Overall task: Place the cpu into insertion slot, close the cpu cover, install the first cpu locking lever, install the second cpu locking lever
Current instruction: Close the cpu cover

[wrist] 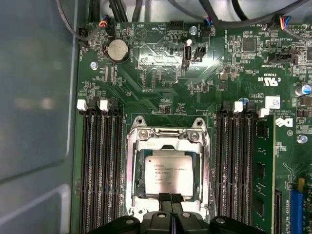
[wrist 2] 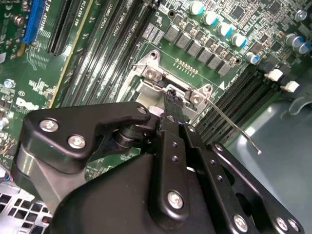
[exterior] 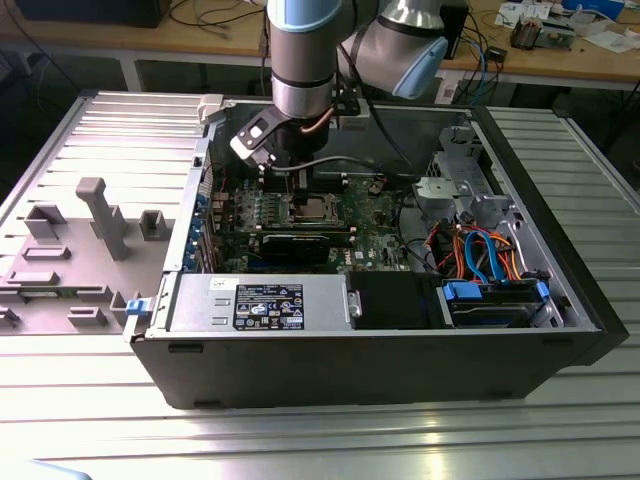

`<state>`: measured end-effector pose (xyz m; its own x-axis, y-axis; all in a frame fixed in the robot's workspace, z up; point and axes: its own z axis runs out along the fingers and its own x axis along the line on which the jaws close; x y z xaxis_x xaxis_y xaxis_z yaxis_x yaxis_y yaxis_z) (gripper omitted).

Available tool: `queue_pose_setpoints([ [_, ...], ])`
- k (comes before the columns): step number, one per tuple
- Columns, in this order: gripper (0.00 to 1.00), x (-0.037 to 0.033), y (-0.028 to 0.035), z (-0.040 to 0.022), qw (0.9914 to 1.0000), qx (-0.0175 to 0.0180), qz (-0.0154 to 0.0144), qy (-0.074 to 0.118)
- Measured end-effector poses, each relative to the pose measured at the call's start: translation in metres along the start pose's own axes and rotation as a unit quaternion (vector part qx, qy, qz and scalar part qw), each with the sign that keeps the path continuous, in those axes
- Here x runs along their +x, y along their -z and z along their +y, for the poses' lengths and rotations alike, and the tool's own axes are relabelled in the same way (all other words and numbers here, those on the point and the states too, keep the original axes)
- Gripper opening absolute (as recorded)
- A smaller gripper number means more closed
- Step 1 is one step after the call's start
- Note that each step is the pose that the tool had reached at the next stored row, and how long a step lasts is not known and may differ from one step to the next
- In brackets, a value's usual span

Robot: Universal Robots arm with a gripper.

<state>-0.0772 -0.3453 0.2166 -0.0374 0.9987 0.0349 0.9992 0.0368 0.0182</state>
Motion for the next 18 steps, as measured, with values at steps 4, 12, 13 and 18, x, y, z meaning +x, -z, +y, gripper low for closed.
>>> queue_pose_setpoints([
  [4, 0.11, -0.0003, -0.0078, -0.0004, 1.0, 0.0023, 0.0, 0.0],
  [12, 0.11, -0.0001, -0.0027, -0.0003, 0.99999, 0.0037, 0.0002, 0.0],
  [13, 0.11, -0.0001, -0.0027, -0.0003, 0.99999, 0.0037, 0.0002, 0.0],
  [18, 0.11, 0.0, -0.0032, -0.0026, 0.99999, 0.0038, 0.0009, 0.0],
])
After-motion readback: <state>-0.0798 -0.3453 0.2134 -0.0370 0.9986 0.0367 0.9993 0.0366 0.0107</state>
